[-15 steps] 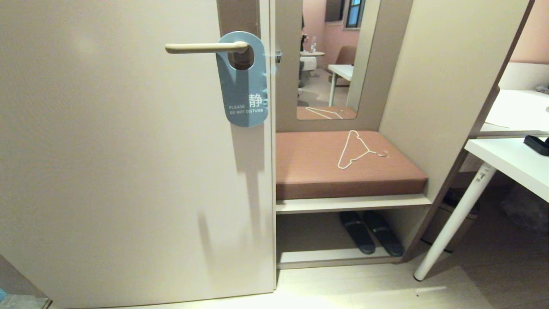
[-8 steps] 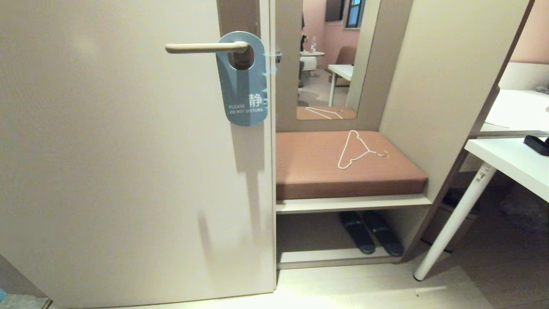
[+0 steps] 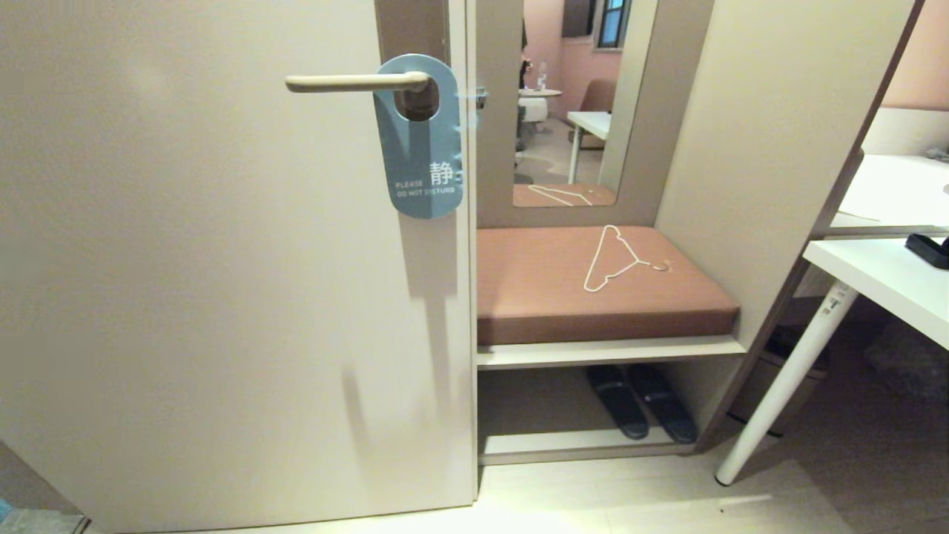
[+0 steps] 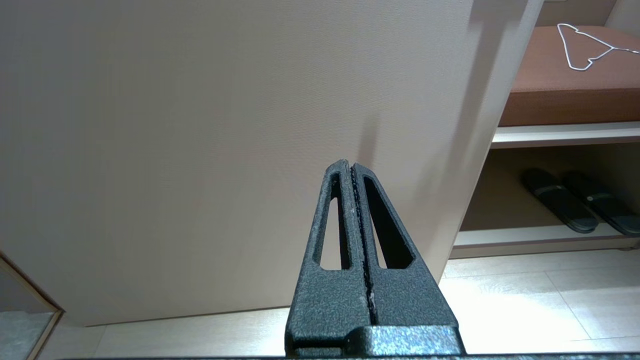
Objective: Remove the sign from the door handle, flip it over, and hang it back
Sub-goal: Take down the sign
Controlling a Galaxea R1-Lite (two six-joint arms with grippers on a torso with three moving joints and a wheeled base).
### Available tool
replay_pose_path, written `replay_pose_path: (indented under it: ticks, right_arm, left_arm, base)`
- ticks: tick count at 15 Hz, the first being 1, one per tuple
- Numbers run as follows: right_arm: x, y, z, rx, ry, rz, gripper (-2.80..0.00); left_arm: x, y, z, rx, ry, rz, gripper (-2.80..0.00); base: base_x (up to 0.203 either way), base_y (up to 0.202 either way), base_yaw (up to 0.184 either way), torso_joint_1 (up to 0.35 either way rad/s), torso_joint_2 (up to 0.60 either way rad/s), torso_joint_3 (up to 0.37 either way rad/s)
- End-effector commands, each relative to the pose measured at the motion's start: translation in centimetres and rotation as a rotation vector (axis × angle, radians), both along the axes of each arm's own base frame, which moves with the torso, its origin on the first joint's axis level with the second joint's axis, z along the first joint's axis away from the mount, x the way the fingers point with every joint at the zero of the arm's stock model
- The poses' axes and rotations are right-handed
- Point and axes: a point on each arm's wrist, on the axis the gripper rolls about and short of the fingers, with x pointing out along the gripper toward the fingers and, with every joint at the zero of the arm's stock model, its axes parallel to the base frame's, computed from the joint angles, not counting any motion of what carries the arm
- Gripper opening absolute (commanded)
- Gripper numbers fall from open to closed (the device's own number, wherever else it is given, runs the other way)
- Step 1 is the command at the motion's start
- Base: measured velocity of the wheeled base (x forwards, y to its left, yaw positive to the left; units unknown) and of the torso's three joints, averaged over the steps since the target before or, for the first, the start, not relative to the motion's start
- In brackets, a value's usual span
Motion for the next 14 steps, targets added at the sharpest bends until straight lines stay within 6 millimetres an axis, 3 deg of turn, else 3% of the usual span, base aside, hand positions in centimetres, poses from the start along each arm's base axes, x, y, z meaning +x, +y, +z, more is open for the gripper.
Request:
replay_pose_path:
  ticks: [1, 14]
  right_arm:
    - [0.01, 0.00, 0.00, 0.000, 0.002, 0.000, -2.80]
    - [0.01, 0.00, 0.00, -0.003, 0.002, 0.000, -2.80]
  left_arm:
    - [0.01, 0.00, 0.01, 0.000, 0.000, 0.000, -2.80]
    - [0.01, 0.00, 0.01, -0.001, 0.001, 0.000, -2.80]
  base:
    - [0.000, 0.000, 0.000, 0.000, 0.00, 0.000]
    - [0.000, 0.000, 0.000, 0.000, 0.00, 0.000]
